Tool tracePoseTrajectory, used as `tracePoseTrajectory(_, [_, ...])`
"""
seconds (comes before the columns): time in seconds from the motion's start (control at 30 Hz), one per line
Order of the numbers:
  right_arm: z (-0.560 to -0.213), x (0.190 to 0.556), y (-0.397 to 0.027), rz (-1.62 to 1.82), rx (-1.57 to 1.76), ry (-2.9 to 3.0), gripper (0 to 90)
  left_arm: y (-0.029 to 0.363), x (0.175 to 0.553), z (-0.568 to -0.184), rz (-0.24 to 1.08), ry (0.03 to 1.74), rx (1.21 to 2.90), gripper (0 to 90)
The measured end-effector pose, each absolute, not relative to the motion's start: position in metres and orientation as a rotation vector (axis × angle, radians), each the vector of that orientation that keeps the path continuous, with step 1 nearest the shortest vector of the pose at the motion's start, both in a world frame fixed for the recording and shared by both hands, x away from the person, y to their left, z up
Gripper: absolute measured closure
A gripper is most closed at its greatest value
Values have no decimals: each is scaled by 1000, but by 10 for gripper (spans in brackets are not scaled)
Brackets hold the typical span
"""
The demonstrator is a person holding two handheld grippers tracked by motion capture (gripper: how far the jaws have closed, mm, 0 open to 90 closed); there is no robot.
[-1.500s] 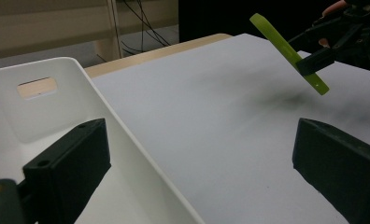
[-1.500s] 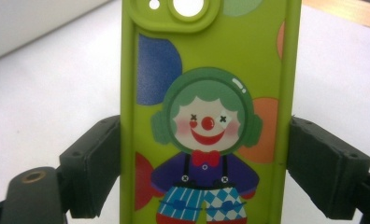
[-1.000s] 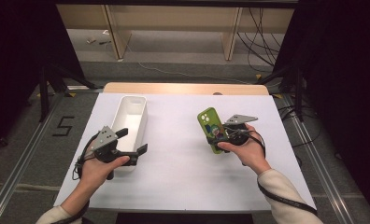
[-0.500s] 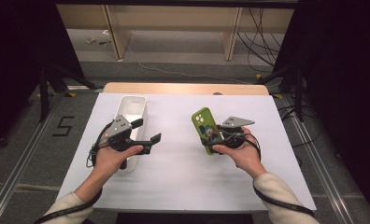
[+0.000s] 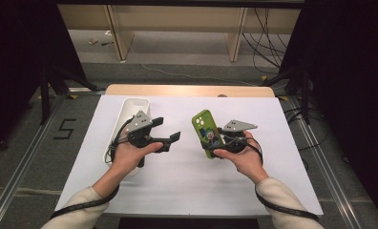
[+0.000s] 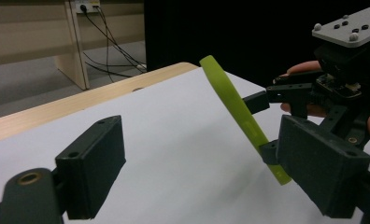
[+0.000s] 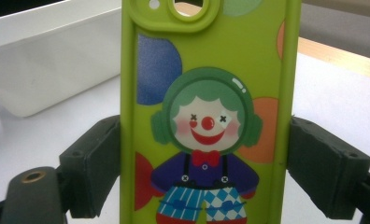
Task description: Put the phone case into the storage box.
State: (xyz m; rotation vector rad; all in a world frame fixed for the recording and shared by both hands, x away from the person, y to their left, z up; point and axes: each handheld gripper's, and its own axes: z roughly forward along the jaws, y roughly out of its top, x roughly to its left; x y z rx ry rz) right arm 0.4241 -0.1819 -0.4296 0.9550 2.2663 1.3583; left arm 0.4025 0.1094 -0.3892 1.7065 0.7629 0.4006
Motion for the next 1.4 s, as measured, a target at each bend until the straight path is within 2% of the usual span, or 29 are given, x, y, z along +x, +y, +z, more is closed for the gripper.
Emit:
tracePoseTrajectory(0.67, [-428, 419, -168, 1390, 928, 2258, 170, 75, 414, -391, 363, 765, 1707, 290])
tracePoseTrajectory(0.83, [-428, 418, -166, 1394, 924, 2258, 170, 67, 415, -392, 348, 767, 1710, 379])
tracePoseTrajectory(1.03, [-427, 417, -165, 1402, 919, 2247, 170, 58, 418, -395, 326, 787, 1714, 440])
tracePoseTrajectory(1.23, [-427, 416, -164, 1402, 912, 2243, 170, 56, 421, -398, 285, 813, 1702, 546])
tracePoseTrajectory(1.27, [-426, 415, -164, 1401, 909, 2242, 170, 56, 421, -399, 280, 820, 1700, 585])
tracePoseTrajectory(1.4, [-426, 415, -162, 1404, 897, 2240, 170, 55, 423, -401, 252, 835, 1696, 624])
